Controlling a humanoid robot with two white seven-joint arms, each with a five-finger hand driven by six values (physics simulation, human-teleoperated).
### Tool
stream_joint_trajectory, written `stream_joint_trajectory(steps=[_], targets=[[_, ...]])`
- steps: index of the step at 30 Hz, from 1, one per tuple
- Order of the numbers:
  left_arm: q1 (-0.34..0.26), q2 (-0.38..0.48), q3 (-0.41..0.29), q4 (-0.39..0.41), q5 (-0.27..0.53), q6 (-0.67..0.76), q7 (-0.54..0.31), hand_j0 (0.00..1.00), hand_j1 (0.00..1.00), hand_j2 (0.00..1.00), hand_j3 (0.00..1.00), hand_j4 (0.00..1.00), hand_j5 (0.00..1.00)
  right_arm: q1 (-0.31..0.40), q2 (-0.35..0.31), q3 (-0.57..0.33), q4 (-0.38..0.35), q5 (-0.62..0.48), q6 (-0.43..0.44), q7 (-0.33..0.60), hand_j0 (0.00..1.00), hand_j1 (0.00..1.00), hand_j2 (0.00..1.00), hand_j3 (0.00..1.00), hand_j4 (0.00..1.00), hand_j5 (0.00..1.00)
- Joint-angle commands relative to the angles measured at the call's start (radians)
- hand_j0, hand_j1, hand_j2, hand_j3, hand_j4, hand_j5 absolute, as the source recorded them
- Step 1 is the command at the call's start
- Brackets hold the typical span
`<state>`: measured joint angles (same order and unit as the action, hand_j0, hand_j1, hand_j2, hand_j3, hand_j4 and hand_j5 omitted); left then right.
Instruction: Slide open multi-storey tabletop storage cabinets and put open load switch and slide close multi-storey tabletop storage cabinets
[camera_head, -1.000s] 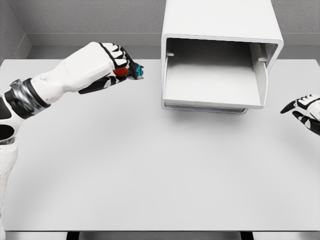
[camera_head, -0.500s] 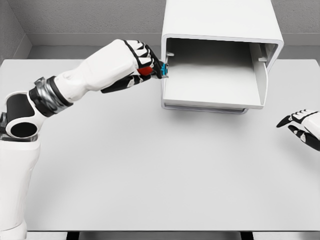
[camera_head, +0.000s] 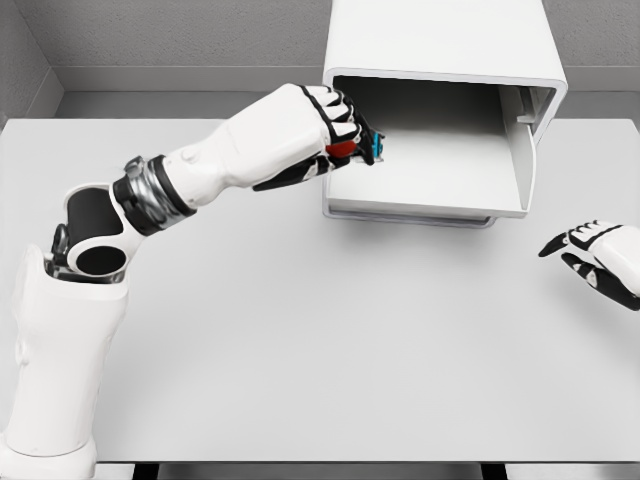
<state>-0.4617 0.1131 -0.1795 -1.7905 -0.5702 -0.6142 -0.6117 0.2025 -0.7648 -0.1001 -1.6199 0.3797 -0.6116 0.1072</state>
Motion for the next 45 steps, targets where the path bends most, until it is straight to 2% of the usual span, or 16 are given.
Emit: stream_joint_trajectory(steps=[1,3,9,13,16,32,45], targets=[[0.000,-0.027,-0.006,0.003,-0.028,0.003,0.001,0.46,0.46,0.46,0.46,0.46,0.46,0.002,0.001,0.000,-0.009,-0.007,0.001,-0.001,0.48,0.48,0.48,0.48,0.48,0.48],[-0.002,-0.039,-0.020,0.010,-0.033,0.003,0.001,0.46,0.46,0.46,0.46,0.46,0.46,0.006,0.001,0.000,-0.011,-0.007,0.001,-0.001,0.48,0.48,0.48,0.48,0.48,0.48],[-0.002,-0.075,-0.038,0.031,-0.083,0.003,0.001,0.46,0.46,0.46,0.46,0.46,0.46,0.046,0.038,-0.003,-0.103,-0.005,0.001,0.000,0.48,0.48,0.48,0.48,0.48,0.48],[-0.029,-0.112,-0.049,0.086,-0.106,0.003,0.001,0.46,0.46,0.46,0.46,0.46,0.46,0.063,0.045,-0.003,-0.124,-0.005,0.001,0.000,0.48,0.48,0.48,0.48,0.48,0.48],[-0.034,-0.113,-0.061,0.105,-0.108,0.003,0.001,0.46,0.46,0.46,0.46,0.46,0.46,0.066,0.068,-0.003,-0.126,-0.005,0.001,0.000,0.48,0.48,0.48,0.48,0.48,0.48],[-0.072,-0.113,-0.121,0.184,-0.145,0.003,0.001,0.47,0.47,0.47,0.47,0.47,0.47,0.072,0.071,-0.003,-0.124,-0.005,0.001,0.000,0.48,0.48,0.48,0.48,0.48,0.48],[-0.118,-0.113,-0.141,0.241,-0.158,0.003,0.001,0.47,0.47,0.47,0.47,0.47,0.47,0.074,0.073,-0.003,-0.124,-0.005,0.001,0.000,0.49,0.49,0.49,0.49,0.49,0.49]])
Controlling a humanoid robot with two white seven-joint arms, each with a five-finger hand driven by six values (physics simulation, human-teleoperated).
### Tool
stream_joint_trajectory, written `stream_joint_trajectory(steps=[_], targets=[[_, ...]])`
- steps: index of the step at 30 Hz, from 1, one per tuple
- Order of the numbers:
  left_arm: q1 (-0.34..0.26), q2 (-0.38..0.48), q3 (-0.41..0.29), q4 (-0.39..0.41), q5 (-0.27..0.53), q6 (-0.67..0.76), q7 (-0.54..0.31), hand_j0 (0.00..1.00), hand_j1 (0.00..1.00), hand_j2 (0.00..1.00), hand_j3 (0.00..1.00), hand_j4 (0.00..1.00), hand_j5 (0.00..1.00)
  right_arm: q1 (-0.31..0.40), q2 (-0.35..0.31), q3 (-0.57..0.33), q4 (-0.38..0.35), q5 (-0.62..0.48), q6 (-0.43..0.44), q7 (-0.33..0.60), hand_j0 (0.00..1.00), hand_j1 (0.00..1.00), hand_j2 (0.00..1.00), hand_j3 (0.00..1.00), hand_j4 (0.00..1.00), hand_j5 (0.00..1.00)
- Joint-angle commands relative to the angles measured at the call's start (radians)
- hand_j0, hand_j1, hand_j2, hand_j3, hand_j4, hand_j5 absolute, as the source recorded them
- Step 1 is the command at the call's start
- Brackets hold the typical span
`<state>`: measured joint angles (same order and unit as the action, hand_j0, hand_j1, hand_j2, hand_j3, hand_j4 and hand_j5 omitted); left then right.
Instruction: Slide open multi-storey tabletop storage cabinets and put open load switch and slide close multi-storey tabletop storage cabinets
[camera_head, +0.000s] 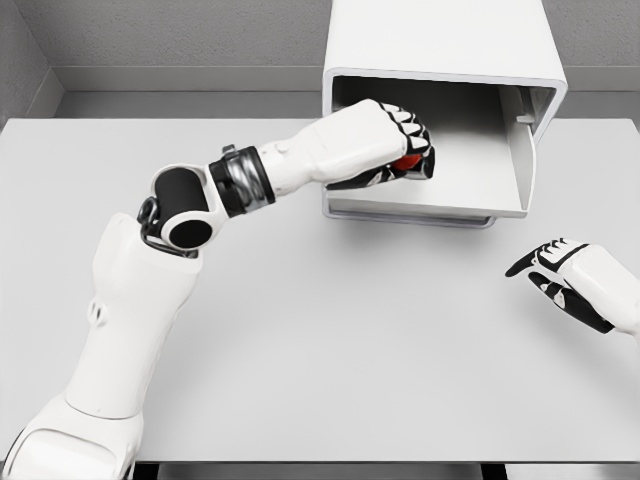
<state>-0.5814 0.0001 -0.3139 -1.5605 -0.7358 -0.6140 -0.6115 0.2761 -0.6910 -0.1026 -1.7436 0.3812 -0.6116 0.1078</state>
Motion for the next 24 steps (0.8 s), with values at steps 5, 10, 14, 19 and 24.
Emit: stream_joint_trajectory(steps=[5,10,14,19,24], targets=[[-0.002,0.000,-0.014,0.013,0.006,0.003,0.001,0.50,0.50,0.50,0.50,0.50,0.50,0.000,-0.001,0.000,-0.001,-0.007,0.001,0.000,0.49,0.49,0.49,0.49,0.49,0.49],[0.000,0.000,-0.013,0.022,0.006,0.003,0.001,0.58,0.58,0.58,0.58,0.58,0.58,-0.003,-0.001,0.000,-0.001,-0.007,0.001,0.000,0.49,0.49,0.49,0.49,0.49,0.49],[0.000,0.000,-0.010,0.026,0.006,0.003,0.001,0.67,0.67,0.67,0.67,0.67,0.67,-0.003,-0.001,0.000,-0.001,-0.007,0.001,0.000,0.50,0.50,0.50,0.50,0.50,0.50],[-0.003,0.000,-0.008,0.031,0.006,0.003,0.001,0.70,0.70,0.70,0.70,0.70,0.70,-0.003,-0.001,0.000,0.001,-0.007,0.001,0.000,0.51,0.51,0.51,0.51,0.51,0.51],[-0.003,0.000,-0.008,0.031,0.006,0.003,0.001,0.78,0.78,0.78,0.78,0.78,0.78,-0.003,-0.001,0.000,0.001,-0.007,0.001,0.000,0.51,0.51,0.51,0.51,0.51,0.51]])
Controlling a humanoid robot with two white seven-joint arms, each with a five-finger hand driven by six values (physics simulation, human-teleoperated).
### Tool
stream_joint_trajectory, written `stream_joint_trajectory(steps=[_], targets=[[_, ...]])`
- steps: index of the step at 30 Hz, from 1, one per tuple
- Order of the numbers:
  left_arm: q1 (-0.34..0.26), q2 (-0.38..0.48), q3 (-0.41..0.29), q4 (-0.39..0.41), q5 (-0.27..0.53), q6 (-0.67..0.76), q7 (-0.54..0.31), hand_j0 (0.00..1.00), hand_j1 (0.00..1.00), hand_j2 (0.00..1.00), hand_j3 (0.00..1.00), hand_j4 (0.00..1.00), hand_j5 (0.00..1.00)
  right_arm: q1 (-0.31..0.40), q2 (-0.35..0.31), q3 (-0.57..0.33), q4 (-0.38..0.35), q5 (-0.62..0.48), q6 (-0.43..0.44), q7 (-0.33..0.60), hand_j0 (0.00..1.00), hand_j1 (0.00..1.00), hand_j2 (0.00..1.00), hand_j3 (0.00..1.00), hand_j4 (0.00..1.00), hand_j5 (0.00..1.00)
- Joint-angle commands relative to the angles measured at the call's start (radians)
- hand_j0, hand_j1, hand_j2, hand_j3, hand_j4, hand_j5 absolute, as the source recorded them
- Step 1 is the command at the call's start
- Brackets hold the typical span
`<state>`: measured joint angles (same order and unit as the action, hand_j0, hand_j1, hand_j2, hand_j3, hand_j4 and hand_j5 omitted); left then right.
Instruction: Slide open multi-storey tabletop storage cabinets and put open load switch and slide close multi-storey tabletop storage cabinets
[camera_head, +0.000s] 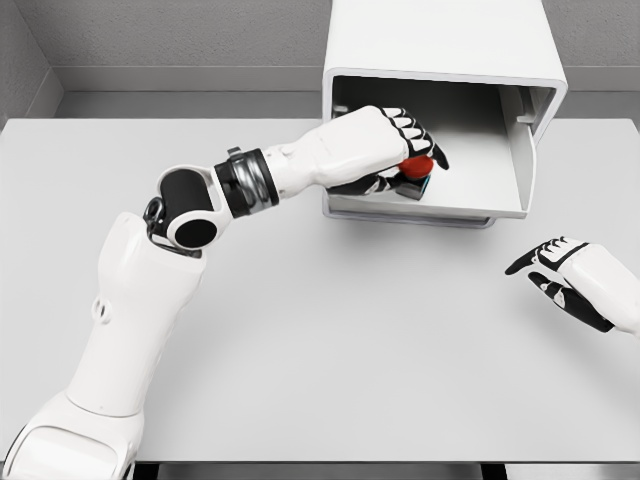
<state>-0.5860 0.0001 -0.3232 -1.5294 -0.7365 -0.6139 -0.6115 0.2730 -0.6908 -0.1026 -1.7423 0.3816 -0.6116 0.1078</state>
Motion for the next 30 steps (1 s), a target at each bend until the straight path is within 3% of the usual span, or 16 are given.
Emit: stream_joint_trajectory(steps=[1,7,11,13,19,21,22,24,27,28,30], targets=[[0.000,0.000,0.001,0.000,0.006,0.003,0.001,0.78,0.78,0.78,0.78,0.78,0.78,0.000,-0.001,0.000,0.000,-0.007,0.001,0.000,0.51,0.51,0.51,0.51,0.51,0.51],[0.000,0.000,0.001,-0.001,0.006,0.003,0.001,0.81,0.81,0.81,0.81,0.81,0.81,-0.002,-0.001,0.000,-0.002,-0.007,0.001,0.001,0.51,0.51,0.51,0.51,0.51,0.51],[0.000,0.000,0.006,-0.014,0.011,0.003,0.001,1.00,1.00,1.00,1.00,1.00,1.00,-0.005,-0.001,0.001,-0.005,-0.009,0.001,0.001,0.51,0.51,0.51,0.51,0.51,0.51],[0.000,0.000,0.007,-0.017,0.019,0.003,0.001,1.00,1.00,1.00,1.00,1.00,1.00,-0.006,-0.001,0.003,-0.016,-0.009,0.001,0.001,0.51,0.51,0.51,0.51,0.51,0.51],[0.017,0.000,0.010,-0.150,0.026,0.003,0.001,1.00,1.00,1.00,1.00,1.00,1.00,-0.008,-0.001,0.003,-0.014,-0.007,0.001,0.001,0.51,0.51,0.51,0.51,0.51,0.51],[0.067,0.000,0.027,-0.247,0.040,0.003,0.001,1.00,1.00,1.00,1.00,1.00,1.00,-0.012,-0.001,0.004,-0.013,-0.007,0.001,0.001,0.51,0.51,0.51,0.51,0.51,0.51],[0.083,0.000,0.049,-0.273,0.063,0.003,0.001,1.00,1.00,1.00,1.00,1.00,1.00,-0.014,-0.001,0.004,-0.011,-0.006,0.001,0.001,0.51,0.51,0.51,0.51,0.51,0.51],[0.086,0.001,0.099,-0.273,0.236,0.003,0.001,1.00,1.00,1.00,1.00,1.00,1.00,-0.017,0.000,0.004,-0.009,-0.003,0.001,0.003,0.51,0.51,0.51,0.51,0.51,0.51],[0.113,0.201,0.148,-0.273,0.453,0.003,0.001,1.00,1.00,1.00,1.00,1.00,1.00,-0.032,0.000,0.011,-0.011,-0.001,0.001,0.003,0.51,0.51,0.51,0.51,0.51,0.51],[0.140,0.264,0.164,-0.273,0.514,0.003,0.001,1.00,1.00,1.00,1.00,1.00,1.00,-0.032,0.000,0.012,-0.011,-0.001,0.001,0.003,0.51,0.51,0.51,0.51,0.51,0.51],[0.241,0.336,0.278,-0.273,0.574,0.003,0.001,1.00,1.00,1.00,1.00,1.00,1.00,-0.052,0.014,0.021,-0.010,-0.001,0.001,0.015,0.51,0.51,0.51,0.51,0.51,0.51]])
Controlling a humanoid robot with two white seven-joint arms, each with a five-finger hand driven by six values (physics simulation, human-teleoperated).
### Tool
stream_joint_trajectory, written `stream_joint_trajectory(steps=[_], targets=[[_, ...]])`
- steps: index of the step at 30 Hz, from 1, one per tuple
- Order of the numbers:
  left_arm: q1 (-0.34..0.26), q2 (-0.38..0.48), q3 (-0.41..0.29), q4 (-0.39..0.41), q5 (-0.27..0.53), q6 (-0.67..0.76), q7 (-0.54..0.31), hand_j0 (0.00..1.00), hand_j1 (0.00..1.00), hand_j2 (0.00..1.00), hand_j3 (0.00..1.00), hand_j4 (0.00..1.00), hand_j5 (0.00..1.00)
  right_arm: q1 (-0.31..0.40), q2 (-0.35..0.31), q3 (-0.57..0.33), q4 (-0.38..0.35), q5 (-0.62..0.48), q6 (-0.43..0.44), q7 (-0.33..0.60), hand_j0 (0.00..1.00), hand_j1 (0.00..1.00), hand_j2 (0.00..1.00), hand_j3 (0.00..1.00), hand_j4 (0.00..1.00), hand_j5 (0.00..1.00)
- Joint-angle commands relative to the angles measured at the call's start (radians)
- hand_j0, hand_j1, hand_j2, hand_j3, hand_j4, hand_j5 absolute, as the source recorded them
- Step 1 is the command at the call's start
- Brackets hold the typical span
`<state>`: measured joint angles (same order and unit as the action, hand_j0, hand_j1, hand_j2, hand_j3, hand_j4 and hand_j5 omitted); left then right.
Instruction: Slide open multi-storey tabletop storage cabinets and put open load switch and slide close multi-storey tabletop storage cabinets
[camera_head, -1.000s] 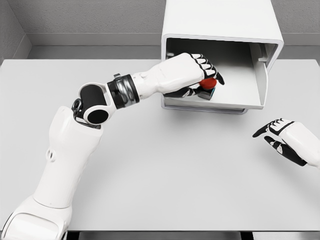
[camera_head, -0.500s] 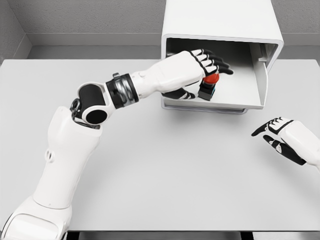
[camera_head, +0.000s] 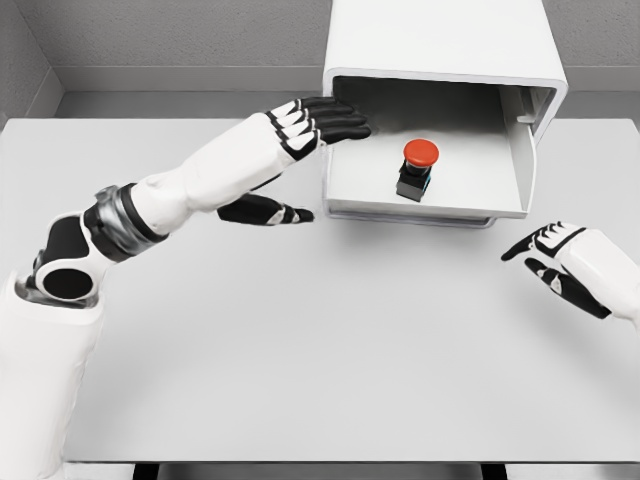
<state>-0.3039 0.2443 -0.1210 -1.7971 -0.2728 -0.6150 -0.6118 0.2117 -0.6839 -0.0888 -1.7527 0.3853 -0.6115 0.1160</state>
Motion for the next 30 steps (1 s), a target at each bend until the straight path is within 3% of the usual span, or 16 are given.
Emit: stream_joint_trajectory(steps=[1,2,4,6,8,10,19,30], targets=[[0.029,0.107,0.171,-0.005,0.113,0.004,0.001,1.00,1.00,1.00,1.00,1.00,1.00,-0.002,0.014,0.009,-0.001,-0.006,0.001,0.017,0.51,0.51,0.51,0.51,0.51,0.51],[0.107,0.110,0.276,-0.005,0.115,0.004,0.001,1.00,1.00,1.00,1.00,1.00,1.00,-0.006,0.017,0.015,-0.001,-0.006,0.001,0.017,0.51,0.51,0.51,0.51,0.51,0.51],[0.233,0.107,0.412,-0.004,0.144,0.004,0.001,1.00,1.00,1.00,1.00,1.00,1.00,-0.025,0.017,0.034,-0.001,-0.006,0.001,0.019,0.51,0.51,0.51,0.51,0.51,0.51],[0.295,0.108,0.469,0.050,0.159,0.004,0.001,1.00,1.00,1.00,1.00,1.00,1.00,-0.035,0.021,0.044,0.001,-0.006,0.001,0.019,0.51,0.51,0.51,0.51,0.51,0.51],[0.295,0.107,0.471,0.200,0.159,0.004,0.001,1.00,1.00,1.00,1.00,1.00,1.00,-0.043,0.021,0.055,0.001,-0.006,0.001,0.019,0.51,0.51,0.51,0.51,0.51,0.51],[0.296,0.104,0.469,0.285,0.149,0.004,0.001,1.00,1.00,1.00,1.00,1.00,1.00,-0.063,0.021,0.077,0.002,-0.006,0.001,0.019,0.51,0.51,0.51,0.51,0.51,0.51],[0.295,0.104,0.468,0.317,0.146,0.004,0.001,1.00,1.00,1.00,1.00,1.00,1.00,-0.140,0.043,0.119,0.065,-0.009,0.001,0.056,0.51,0.51,0.51,0.51,0.51,0.51],[0.293,0.102,0.469,0.318,0.146,0.004,0.001,1.00,1.00,1.00,1.00,1.00,1.00,-0.206,0.050,0.182,0.062,-0.003,0.001,0.057,0.51,0.51,0.51,0.51,0.51,0.51]])
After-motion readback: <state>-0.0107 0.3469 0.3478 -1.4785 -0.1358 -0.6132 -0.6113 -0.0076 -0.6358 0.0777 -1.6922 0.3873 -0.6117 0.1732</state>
